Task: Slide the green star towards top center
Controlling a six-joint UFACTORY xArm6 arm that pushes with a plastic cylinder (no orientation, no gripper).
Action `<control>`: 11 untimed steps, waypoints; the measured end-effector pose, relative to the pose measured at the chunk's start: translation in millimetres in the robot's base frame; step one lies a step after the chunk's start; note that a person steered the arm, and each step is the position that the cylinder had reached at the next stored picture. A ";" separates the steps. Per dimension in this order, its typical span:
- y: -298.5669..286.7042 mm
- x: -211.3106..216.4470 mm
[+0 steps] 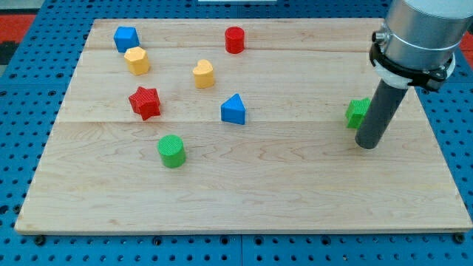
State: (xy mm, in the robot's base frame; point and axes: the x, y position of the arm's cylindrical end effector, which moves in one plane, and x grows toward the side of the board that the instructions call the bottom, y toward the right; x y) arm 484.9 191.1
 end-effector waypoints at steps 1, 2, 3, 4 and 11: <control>-8.3 -65.5; -10.3 -124.0; -9.5 -130.4; -5.8 -118.4; -22.6 -148.2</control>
